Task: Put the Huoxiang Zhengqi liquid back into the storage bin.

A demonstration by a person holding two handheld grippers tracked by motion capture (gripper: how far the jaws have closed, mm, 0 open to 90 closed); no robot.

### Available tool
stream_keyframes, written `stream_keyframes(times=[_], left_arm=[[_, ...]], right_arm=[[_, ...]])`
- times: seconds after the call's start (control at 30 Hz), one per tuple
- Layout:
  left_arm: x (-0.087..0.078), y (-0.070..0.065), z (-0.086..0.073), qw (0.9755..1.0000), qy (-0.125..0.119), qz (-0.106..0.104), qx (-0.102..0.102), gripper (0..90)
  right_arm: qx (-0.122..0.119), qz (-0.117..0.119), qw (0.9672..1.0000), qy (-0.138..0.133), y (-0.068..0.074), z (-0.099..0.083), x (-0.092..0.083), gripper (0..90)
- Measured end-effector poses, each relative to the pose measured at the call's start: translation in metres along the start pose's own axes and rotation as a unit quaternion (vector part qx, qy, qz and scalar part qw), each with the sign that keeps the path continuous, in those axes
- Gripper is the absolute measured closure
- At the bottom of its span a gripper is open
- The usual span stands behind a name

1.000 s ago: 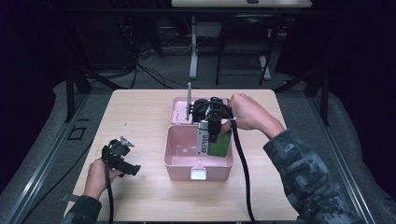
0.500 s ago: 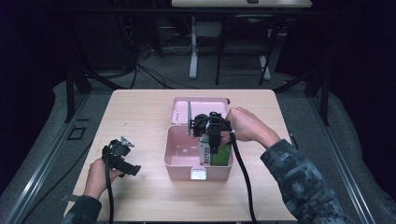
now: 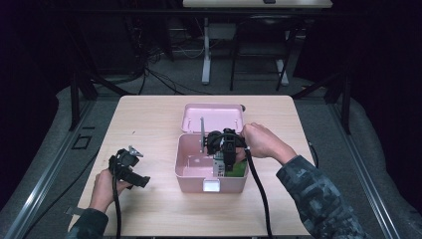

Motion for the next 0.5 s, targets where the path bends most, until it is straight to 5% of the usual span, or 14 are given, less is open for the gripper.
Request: stream_keyframes(times=[0.5], left_arm=[[0.001,-0.001,0.000,1.0000,0.004,-0.001,0.000,0.2]], right_arm=[[-0.003,-0.008,1.0000,0.004,0.001,-0.004,0.015,62.4]])
Point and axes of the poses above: each handheld gripper's, and its own axes: x roughly forward along the jaws, z roughly out of its top, y roughly to its left, the point moved 5 cm from there along x, roughly forward along the jaws, and after that the axes turned 14 degrees about -x, right-handed, at the moved point
